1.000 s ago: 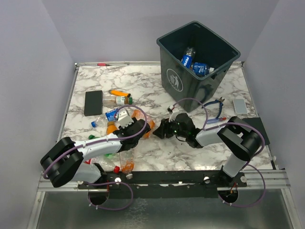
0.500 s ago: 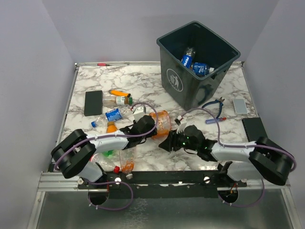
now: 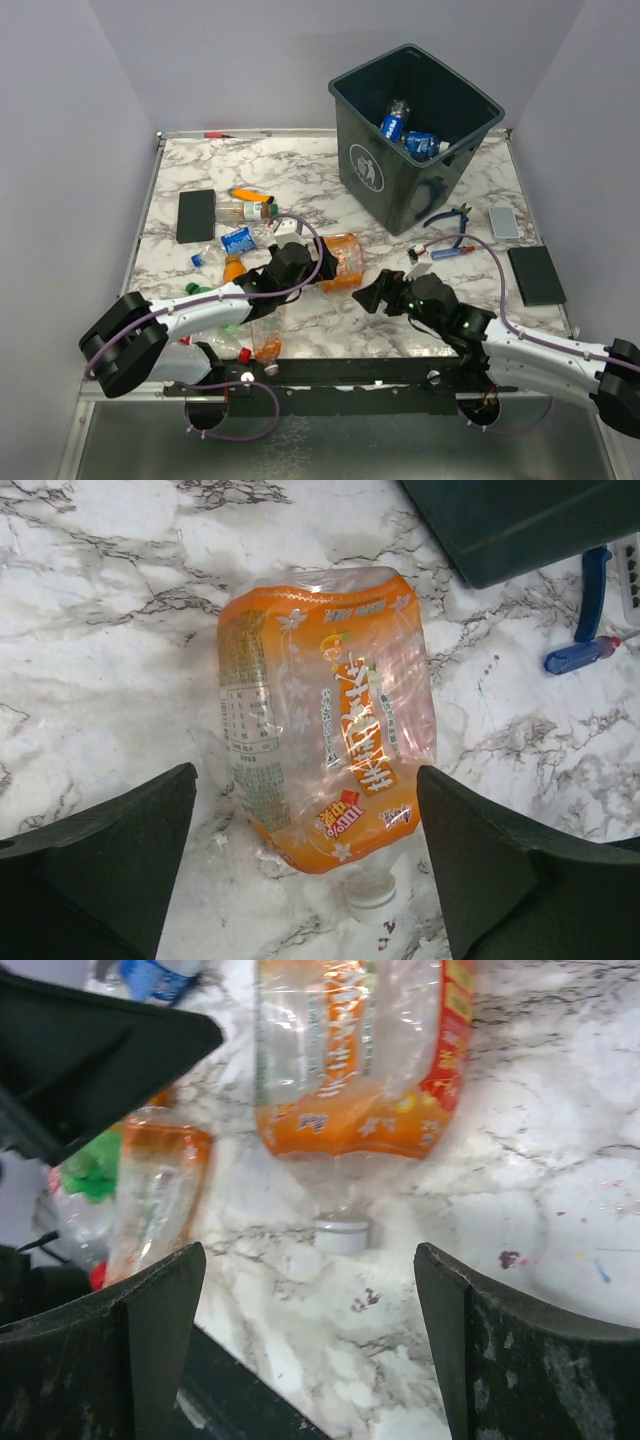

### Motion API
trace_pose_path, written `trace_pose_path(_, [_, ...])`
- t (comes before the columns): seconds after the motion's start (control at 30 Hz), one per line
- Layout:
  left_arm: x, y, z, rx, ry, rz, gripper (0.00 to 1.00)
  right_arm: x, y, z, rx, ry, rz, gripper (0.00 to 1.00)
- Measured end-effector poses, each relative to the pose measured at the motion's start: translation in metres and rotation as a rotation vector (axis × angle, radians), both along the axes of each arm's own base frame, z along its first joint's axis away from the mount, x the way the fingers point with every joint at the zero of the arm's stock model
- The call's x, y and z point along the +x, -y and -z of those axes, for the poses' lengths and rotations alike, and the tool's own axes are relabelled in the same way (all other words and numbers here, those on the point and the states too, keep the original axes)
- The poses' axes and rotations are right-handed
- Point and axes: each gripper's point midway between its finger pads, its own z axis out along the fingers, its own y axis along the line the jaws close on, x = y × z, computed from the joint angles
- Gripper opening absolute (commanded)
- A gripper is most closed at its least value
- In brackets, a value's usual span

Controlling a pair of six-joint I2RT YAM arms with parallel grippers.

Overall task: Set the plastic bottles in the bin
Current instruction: Pick up the plastic bottle at the center of the board.

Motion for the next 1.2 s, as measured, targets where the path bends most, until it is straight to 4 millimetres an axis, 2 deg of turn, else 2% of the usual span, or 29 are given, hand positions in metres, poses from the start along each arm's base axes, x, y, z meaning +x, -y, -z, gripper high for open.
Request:
trace_pose_path(0.07, [0.004,-0.001,-0.003,0.001,0.017,-0.015,0.79,0.007,0.003,0.007,-0.029,-0.022,0.030,0.91])
trace_pose_path(0.13, [0.006,0.000,0.002,0.017,0.008,-0.018,0.75,0.019,0.006,0.019,-0.068,-0.063,0.069,0.92])
trace_pose_path(0.27, [0.007,0.001,0.025,0.064,-0.037,-0.025,0.70,0.037,0.016,0.033,-0.092,-0.114,0.138,0.95])
trace_pose_path(0.5, [0.009,-0.005,0.049,0.104,-0.086,-0.057,0.60,0.057,0.015,0.026,-0.067,-0.121,0.173,0.99])
trace_pose_path(0.63, [0.016,-0.008,0.050,0.076,-0.090,-0.092,0.56,0.065,0.015,0.029,-0.055,-0.133,0.175,1.00])
trace_pose_path(0.83, [0.021,-0.014,0.051,0.035,-0.088,-0.130,0.52,0.069,0.017,0.045,-0.061,-0.183,0.158,1.00])
trace_pose_path(1.2, [0.018,-0.011,0.053,-0.049,-0.071,-0.122,0.44,0.087,0.000,0.051,0.043,-0.220,0.070,1.00])
